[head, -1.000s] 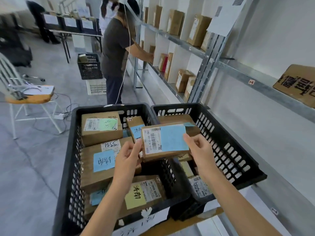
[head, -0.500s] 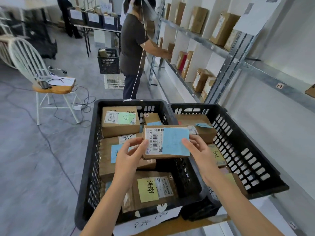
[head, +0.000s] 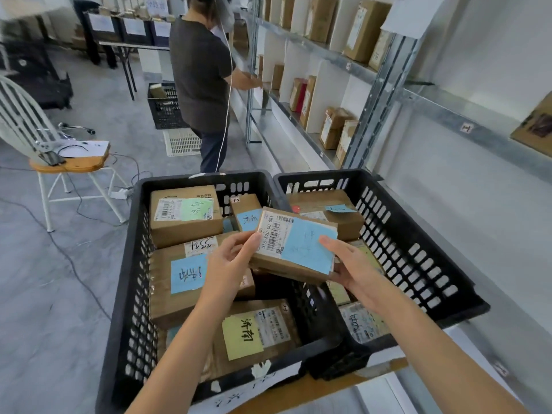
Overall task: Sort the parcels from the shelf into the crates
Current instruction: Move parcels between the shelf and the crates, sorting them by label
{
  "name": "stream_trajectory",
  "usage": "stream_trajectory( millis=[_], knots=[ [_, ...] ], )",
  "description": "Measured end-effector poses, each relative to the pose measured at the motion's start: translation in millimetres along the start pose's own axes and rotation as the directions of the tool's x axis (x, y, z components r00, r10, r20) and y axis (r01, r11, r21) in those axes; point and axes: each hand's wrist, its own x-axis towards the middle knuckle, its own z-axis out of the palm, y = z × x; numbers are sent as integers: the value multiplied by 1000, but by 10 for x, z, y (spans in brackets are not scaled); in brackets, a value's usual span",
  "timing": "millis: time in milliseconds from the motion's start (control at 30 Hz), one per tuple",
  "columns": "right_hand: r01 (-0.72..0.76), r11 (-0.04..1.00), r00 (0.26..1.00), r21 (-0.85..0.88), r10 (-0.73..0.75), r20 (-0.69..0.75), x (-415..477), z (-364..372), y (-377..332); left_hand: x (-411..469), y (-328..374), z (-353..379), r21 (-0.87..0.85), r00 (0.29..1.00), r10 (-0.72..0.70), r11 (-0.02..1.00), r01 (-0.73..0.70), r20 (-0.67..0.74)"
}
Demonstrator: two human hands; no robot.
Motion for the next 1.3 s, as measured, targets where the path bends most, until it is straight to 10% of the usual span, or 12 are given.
stream_trajectory(
  millis=[333, 1300],
  knots=[
    [-19, 1000, 963, 14, 22, -269, 224, -1149, -101, 434, 45, 877, 148, 994, 42, 987, -56, 99],
    [-255, 950, 967, -177, 247, -65, 1925, -1415, 864, 1158, -185, 1674, 469, 999, -29, 883, 12, 30]
  ],
)
